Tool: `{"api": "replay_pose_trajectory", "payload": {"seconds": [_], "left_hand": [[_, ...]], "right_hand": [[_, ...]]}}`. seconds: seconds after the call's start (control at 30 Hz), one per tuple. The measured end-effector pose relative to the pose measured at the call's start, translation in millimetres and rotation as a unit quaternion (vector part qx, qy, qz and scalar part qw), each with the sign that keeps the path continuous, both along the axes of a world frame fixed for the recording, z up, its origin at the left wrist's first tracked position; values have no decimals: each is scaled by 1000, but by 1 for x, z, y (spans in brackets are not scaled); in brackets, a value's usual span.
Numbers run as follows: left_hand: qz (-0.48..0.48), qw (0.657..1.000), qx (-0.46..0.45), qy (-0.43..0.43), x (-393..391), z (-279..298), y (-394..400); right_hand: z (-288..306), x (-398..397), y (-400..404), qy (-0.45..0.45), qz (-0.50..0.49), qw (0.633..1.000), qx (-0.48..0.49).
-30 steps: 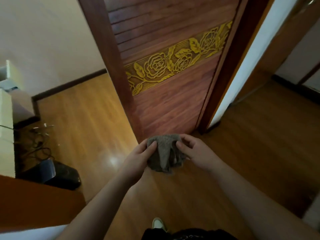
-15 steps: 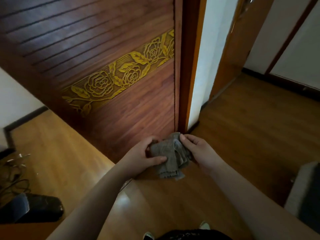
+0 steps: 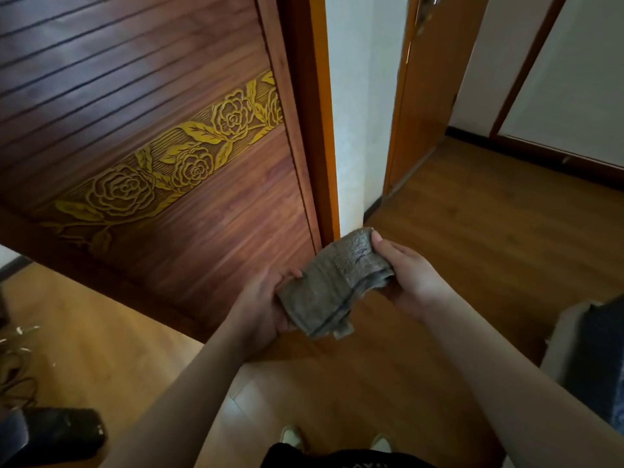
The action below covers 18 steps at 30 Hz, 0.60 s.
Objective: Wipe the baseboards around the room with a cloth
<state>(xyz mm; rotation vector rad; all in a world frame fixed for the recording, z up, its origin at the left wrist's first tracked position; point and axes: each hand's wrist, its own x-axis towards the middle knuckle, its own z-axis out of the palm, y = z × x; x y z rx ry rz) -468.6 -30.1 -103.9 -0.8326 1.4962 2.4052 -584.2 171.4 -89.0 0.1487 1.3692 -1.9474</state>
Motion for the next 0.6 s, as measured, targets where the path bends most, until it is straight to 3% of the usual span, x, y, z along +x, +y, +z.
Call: {"api": "replay_pose_trajectory", "payload": {"seconds": [0.17, 0.33, 0.6], "left_hand": [[-126, 980, -154, 19, -9, -11, -12], [-5, 987, -151, 51, -19, -7, -21], [66, 996, -61, 8, -28, -20, -31]], "right_hand": [[-2, -10, 3, 52, -20, 997, 51], [-15, -12, -1, 196, -1, 948, 252], [-38, -6, -15, 141, 13, 958, 250]]}}
